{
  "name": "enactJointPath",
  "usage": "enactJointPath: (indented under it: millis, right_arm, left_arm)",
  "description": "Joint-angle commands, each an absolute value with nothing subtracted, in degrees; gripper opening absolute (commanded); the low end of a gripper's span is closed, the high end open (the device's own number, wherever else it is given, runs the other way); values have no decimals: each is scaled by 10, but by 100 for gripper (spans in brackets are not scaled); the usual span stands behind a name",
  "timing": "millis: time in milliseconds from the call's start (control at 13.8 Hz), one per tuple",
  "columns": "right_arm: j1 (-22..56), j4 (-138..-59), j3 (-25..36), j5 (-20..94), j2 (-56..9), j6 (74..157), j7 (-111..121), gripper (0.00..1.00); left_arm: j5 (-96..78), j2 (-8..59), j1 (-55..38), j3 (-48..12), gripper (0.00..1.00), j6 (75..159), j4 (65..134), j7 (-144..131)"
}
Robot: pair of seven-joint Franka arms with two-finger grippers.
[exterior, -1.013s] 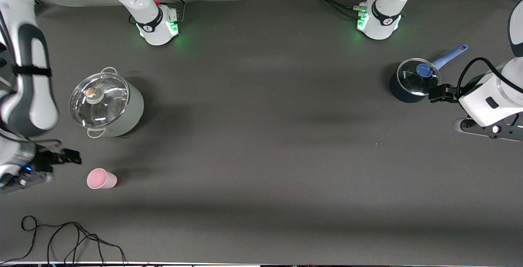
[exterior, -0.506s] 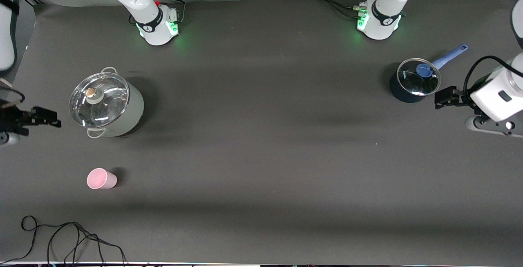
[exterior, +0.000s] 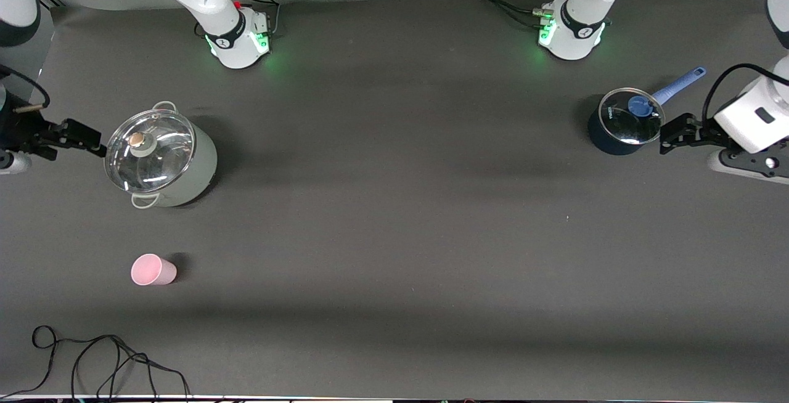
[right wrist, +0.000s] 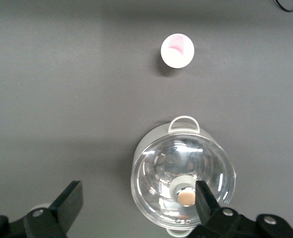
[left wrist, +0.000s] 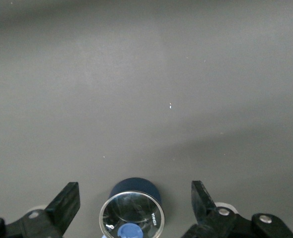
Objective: Transfer pink cup from left to right arm
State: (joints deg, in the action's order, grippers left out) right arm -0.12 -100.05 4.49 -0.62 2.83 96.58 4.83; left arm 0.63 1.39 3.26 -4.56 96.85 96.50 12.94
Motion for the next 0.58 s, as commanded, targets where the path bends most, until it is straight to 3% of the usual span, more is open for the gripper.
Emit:
enactJointPath:
  millis: [0,506]
  right_arm:
    - [12,-1020,45,-15,47,978,-5,100]
    - [9,-943,46,-9,3,978,-16,100]
  left_arm:
    - [-1,2,50,-62,100,974,979,147]
    - [-2,14,58,-62,100,956,981,149]
